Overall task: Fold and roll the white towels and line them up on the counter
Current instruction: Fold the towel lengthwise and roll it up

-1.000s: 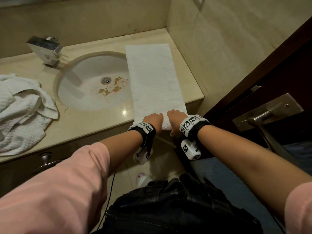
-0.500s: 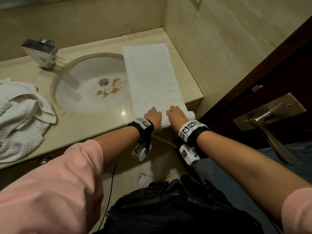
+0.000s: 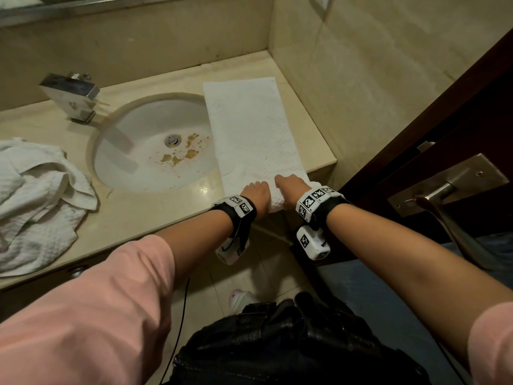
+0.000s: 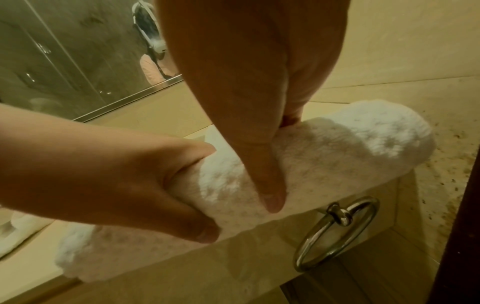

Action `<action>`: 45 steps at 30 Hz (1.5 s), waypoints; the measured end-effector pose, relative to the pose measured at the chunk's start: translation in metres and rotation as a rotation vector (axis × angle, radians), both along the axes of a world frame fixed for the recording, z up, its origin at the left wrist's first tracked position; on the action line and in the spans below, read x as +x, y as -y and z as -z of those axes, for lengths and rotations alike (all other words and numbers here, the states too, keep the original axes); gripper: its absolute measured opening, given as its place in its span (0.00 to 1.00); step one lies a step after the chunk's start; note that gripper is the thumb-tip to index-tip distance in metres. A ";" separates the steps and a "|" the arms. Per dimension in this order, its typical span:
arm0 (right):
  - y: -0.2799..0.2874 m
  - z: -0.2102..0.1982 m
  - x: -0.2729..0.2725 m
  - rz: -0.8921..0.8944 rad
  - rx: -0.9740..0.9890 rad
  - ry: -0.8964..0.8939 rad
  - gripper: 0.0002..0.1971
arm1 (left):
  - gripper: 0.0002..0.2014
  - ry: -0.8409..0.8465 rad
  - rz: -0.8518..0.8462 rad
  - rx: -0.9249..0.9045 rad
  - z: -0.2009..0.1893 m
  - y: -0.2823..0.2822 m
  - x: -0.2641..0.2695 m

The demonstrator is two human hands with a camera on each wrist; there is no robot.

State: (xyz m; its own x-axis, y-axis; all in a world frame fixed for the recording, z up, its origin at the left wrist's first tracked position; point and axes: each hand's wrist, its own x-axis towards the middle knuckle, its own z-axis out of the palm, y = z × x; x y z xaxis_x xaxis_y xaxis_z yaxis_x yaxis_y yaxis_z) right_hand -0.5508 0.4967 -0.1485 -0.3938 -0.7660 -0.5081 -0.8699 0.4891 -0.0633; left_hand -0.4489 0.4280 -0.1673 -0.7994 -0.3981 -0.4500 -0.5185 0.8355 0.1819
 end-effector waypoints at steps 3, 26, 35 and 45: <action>0.005 -0.005 -0.003 -0.033 0.043 0.025 0.24 | 0.23 0.053 -0.026 0.067 -0.007 0.003 -0.004; 0.031 -0.015 -0.027 -0.046 0.249 0.198 0.17 | 0.47 0.177 -0.078 0.101 -0.031 0.000 -0.006; 0.027 -0.011 -0.027 -0.052 0.205 0.174 0.24 | 0.32 0.108 -0.061 0.097 -0.032 0.003 -0.004; 0.017 -0.011 -0.037 0.000 0.058 0.215 0.24 | 0.28 0.094 -0.092 0.110 -0.029 0.007 -0.005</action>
